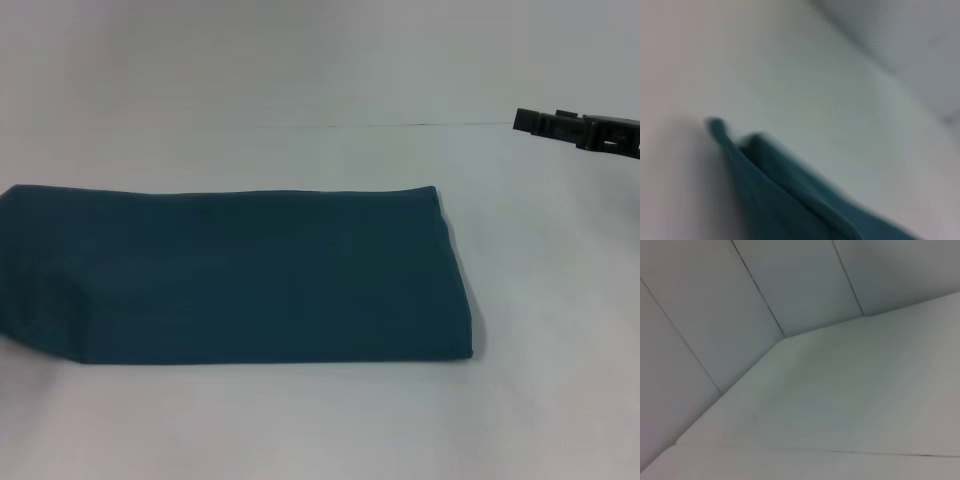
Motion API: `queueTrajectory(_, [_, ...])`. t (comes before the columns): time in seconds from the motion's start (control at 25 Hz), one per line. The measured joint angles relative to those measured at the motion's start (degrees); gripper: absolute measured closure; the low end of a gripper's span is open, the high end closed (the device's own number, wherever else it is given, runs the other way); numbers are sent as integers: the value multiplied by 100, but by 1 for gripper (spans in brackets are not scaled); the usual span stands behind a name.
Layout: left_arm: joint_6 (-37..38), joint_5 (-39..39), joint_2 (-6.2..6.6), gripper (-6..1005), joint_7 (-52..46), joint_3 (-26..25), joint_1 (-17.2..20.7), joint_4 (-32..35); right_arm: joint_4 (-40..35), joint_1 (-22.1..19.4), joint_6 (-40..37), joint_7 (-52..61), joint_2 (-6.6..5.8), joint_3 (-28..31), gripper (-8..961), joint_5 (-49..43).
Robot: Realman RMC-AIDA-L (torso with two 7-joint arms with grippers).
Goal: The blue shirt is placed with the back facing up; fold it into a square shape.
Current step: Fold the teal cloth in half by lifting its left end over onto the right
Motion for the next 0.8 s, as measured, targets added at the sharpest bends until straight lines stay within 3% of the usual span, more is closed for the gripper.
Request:
queueTrajectory(0.2, [710, -967, -276, 975, 292, 514, -491, -240, 4, -146, -122, -128, -29, 45, 53, 17])
queueTrajectory(0.32, [602, -1539, -549, 975, 491, 1345, -1017, -620, -13, -237, -251, -199, -65, 16, 53, 24])
queueTrajectory(0.36, [602, -1539, -549, 975, 491, 1345, -1017, -620, -32, -271, -300, -237, -75, 22, 53, 27])
queueTrajectory(0.56, [-180, -2404, -582, 975, 1244, 2351, -1827, -2321, -83, -442, -537, -362, -228, 64, 53, 76])
queueTrajectory(0.8, [-1514, -3592, -618, 974, 3190, 2409, -2644, -5012, -90, -572, -654, -546, -439, 67, 54, 79])
